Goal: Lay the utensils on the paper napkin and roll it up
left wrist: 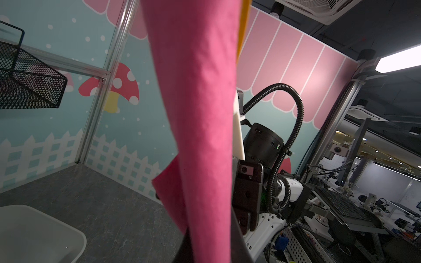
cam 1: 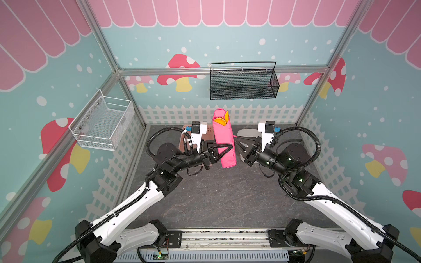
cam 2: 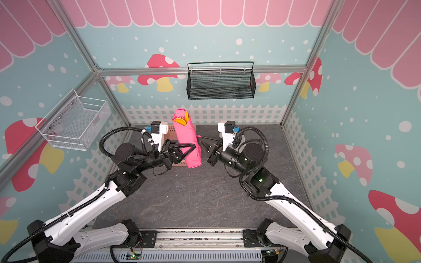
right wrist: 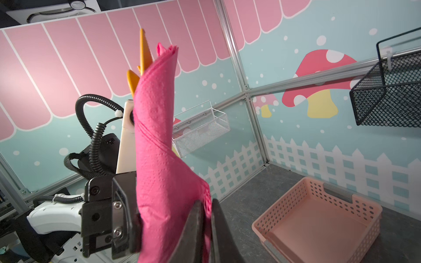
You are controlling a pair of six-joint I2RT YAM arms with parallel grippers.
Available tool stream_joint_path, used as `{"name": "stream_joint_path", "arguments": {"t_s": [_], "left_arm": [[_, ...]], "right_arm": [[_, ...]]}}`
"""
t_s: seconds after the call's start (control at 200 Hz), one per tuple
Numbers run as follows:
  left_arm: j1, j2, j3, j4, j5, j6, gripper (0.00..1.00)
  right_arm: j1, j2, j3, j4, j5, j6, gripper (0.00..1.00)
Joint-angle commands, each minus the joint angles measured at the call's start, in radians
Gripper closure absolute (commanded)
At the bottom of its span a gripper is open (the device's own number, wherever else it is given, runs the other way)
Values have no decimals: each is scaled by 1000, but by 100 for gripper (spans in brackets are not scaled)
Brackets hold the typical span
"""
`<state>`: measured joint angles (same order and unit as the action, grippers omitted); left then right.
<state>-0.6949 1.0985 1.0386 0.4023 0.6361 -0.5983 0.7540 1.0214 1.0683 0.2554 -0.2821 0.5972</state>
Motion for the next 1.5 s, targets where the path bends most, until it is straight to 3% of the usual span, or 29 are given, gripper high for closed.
{"name": "stream_joint_path", "arguments": {"t_s": [0.0, 0.145, 0.24, 0.395, 0.62, 0.926, 1.496], "left_arm": [[-3, -26, 15, -89, -81, 61, 94], [-4, -33, 33, -195, -162, 109, 95], [-3, -35, 37, -213, -186, 120, 95], [-3, -28, 52, -242, -209, 127, 99], [-2, -26, 56, -243, -188, 122, 100], [-3, -7, 66, -203, -87, 95, 100], [-3, 11, 66, -145, -32, 64, 100]], "right_arm": [[-4, -60, -8, -48, 62, -16, 79], [-4, -114, 18, -169, 126, -36, 68], [-3, -141, 25, -216, 124, -52, 66], [-4, -147, 25, -229, 6, -94, 66], [-4, -86, 59, -261, -163, -125, 66], [-4, -46, 79, -277, -141, -136, 64], [-3, -21, 75, -271, -178, -125, 63]]}}
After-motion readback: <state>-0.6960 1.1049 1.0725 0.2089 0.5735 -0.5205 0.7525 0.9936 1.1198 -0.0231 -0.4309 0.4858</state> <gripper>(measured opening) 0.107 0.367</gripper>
